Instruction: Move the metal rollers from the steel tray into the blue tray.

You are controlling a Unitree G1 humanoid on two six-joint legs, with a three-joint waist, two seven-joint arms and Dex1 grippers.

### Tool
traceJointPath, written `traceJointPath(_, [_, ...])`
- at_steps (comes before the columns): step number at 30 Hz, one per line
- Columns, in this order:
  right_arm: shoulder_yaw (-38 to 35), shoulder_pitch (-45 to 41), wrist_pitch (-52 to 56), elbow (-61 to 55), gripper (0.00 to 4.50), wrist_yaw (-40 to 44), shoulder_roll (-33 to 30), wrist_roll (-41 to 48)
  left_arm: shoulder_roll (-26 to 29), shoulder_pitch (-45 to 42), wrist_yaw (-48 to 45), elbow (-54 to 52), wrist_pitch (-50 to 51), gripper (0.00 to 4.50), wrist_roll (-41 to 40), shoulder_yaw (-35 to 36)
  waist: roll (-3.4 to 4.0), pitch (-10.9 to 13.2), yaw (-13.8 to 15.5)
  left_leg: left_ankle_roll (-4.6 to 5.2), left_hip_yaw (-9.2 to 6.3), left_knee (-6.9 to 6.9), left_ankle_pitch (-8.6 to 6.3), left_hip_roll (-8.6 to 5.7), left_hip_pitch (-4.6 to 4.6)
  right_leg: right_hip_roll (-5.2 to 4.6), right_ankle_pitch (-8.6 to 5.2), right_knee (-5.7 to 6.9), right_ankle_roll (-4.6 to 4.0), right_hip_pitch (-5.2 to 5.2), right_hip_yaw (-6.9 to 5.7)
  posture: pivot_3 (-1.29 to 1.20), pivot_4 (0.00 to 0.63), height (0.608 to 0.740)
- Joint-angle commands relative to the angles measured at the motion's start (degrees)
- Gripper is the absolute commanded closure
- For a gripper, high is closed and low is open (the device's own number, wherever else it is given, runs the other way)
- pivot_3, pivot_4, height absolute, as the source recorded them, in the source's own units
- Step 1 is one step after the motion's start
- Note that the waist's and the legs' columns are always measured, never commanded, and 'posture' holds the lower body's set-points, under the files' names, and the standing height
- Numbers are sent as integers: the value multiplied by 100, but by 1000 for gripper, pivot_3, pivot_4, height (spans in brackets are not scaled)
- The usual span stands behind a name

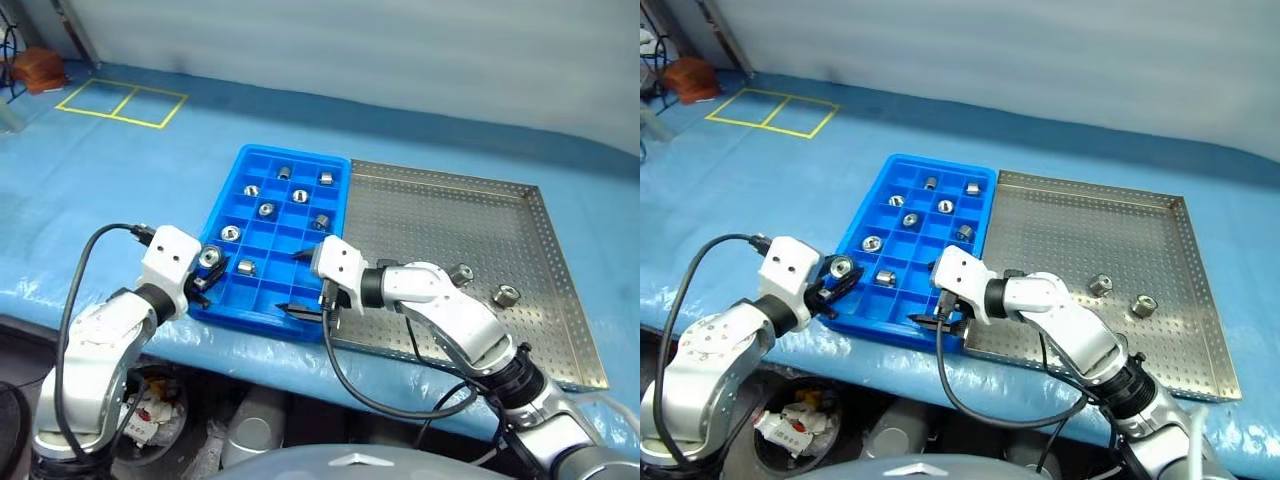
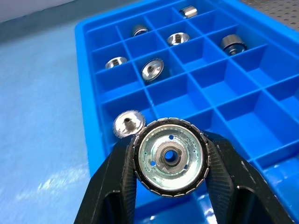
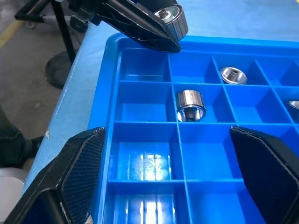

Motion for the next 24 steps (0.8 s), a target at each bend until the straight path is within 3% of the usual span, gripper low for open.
traceJointPath(1, [-10, -112, -187, -42, 0, 117, 96, -58, 86, 160, 37, -368, 69, 2802, -107, 192, 0, 0, 140, -1, 1, -2, -1, 0, 0, -1, 0, 0, 0, -1, 0, 502, 150, 740])
traceJointPath(8, [-44, -5, -171, -111, 0, 139, 146, -83, 123, 40, 64, -253, 73, 2802, -234, 76, 0, 0, 656, -18, 1, -6, -10, 3, -8, 0, -9, -2, 2, -11, -12, 476, 150, 740])
traceJointPath(14, [-122, 170, -59, -298, 0, 13, 153, -70, 182, -455, -77, -73, -68, 2802, -444, -127, -1, -2, 931, -46, 2, -3, -24, 1, -28, 1, -10, -3, 4, -24, -28, 447, 150, 740])
traceJointPath(24, [-296, 482, 178, -665, 0, -214, 28, -79, 429, -937, -325, 555, -189, 2802, -516, -756, 0, -3, 983, -56, 10, 3, -6, 16, -77, 57, 6, 2, 2, -73, -36, 386, 150, 740])
